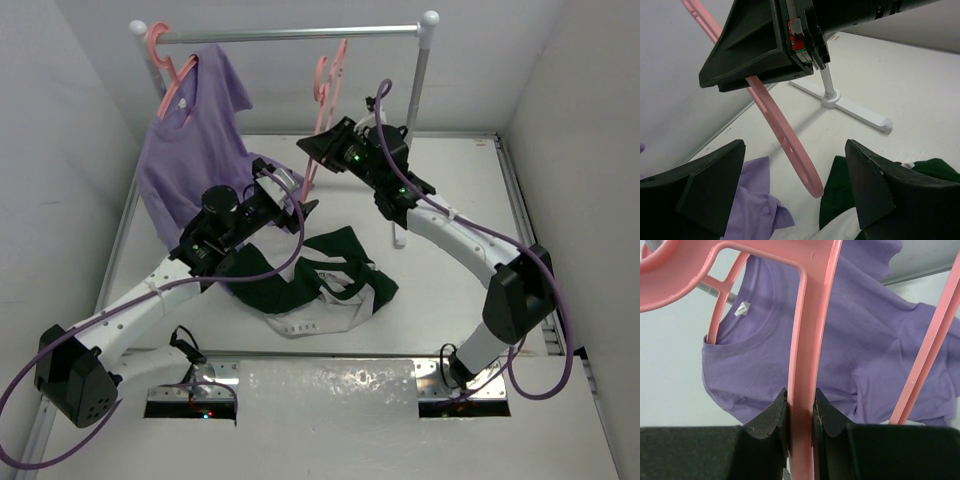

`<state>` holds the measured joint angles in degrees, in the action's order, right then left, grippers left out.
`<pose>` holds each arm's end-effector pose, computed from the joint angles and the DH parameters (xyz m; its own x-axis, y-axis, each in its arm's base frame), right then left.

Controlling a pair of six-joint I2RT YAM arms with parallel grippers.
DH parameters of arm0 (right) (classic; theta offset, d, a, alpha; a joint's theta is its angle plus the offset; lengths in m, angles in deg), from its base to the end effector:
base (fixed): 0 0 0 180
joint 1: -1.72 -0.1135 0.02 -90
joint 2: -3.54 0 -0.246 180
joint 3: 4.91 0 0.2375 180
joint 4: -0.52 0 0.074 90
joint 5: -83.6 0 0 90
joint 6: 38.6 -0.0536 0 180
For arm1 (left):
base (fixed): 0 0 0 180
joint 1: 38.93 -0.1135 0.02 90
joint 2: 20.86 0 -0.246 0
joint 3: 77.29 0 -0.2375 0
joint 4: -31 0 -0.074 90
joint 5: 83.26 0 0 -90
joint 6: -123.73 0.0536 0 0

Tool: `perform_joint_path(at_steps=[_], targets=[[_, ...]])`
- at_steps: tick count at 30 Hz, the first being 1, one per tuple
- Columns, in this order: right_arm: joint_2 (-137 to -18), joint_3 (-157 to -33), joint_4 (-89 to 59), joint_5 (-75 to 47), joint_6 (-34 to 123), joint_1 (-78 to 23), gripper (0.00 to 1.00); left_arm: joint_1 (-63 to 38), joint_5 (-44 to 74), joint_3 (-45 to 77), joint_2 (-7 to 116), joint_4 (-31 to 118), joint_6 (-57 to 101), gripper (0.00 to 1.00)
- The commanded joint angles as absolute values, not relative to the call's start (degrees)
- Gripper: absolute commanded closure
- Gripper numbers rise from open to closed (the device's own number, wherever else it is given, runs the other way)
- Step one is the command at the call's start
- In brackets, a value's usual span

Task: Place the t-shirt on the hanger
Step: Pick up the hanger from the clothesline, then place the T-shirt on the hanger.

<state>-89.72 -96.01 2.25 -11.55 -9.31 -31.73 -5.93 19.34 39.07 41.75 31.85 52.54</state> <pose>0.3300 0.2238 0.3492 -0.5472 0.6796 -0.4886 -0.2998 0.3860 0.8725 0.2206 -0.1572 0.3366 0.2329 0.2240 -0.9464 0.6755 0.6628 0.3231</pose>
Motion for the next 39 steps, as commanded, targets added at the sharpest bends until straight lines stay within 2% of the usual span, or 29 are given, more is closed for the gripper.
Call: perform_joint_path(at_steps=[1,3,6,8,12,14,15,17,18,25,26,28,29,31,32,33,36,39], targets=[[-86.8,-96.3,8.7,-9.1,-10.1,-33.3,1.00,-6.3,18.5,38.5,42.0,30.4,52.6,0.23],[-86.7,-95.9,8.8,-9.3,-10.4,-33.9,1.00,-6.4,16.7,38.5,42.4,30.6,52.5,0.27],[-86.0,-94.3,9.5,-9.7,-11.4,-34.3,1.00,-6.4,13.5,39.0,42.7,31.5,53.8,0.42],[-85.4,-92.5,10.7,-9.7,-12.5,-34.3,1.00,-6.4,12.8,39.2,42.6,31.9,53.9,0.47],[-85.0,-91.1,10.9,-10.7,-13.6,-34.3,1.00,-6.4,12.1,39.9,42.6,31.5,52.5,0.73],[-84.6,-90.3,10.9,-11.2,-13.8,-34.4,1.00,-6.5,12.1,39.9,42.3,31.5,52.3,0.81],[-84.6,-90.0,10.8,-11.3,-13.9,-34.3,1.00,-6.5,12.2,40.0,42.3,31.6,52.2,0.89],[-84.3,-89.2,10.4,-11.8,-13.6,-34.3,1.00,-6.4,12.1,40.0,42.0,32.1,51.8,0.97],[-84.2,-88.8,10.2,-12.2,-13.7,-34.4,1.00,-6.5,11.9,39.9,41.9,32.4,51.6,1.00],[-84.0,-88.6,6.9,-16.0,-10.9,-34.2,0.99,-6.8,11.6,39.9,40.0,35.9,50.1,1.00],[-84.1,-89.1,6.3,-17.5,-10.3,-34.1,0.86,-7.0,11.7,39.8,39.5,37.0,49.9,1.00],[-84.0,-89.6,4.4,-18.9,-8.4,-33.8,0.75,-7.3,11.8,39.8,38.7,38.9,49.3,1.00],[-83.9,-90.3,3.5,-20.3,-7.5,-33.6,0.59,-7.4,11.8,39.7,38.5,39.4,49.1,1.00],[-83.9,-92.2,0.1,-23.3,-4.0,-33.0,0.48,-7.8,12.6,39.7,37.7,41.0,48.5,1.00],[-83.9,-92.9,-1.8,-24.2,-2.4,-32.7,0.48,-8.2,12.6,39.7,37.4,41.4,48.5,1.00],[-83.9,-93.6,-5.2,-25.6,0.9,-32.3,0.40,-8.8,14.8,39.6,37.2,42.0,48.5,1.00],[-83.7,-94.0,-10.0,-33.0,6.6,-29.8,0.31,-9.8,16.8,39.6,36.5,43.8,48.1,1.00],[-83.4,-93.4,-15.5,-44.8,12.7,-24.8,0.28,-11.3,17.3,39.7,35.3,45.2,47.6,1.00]])
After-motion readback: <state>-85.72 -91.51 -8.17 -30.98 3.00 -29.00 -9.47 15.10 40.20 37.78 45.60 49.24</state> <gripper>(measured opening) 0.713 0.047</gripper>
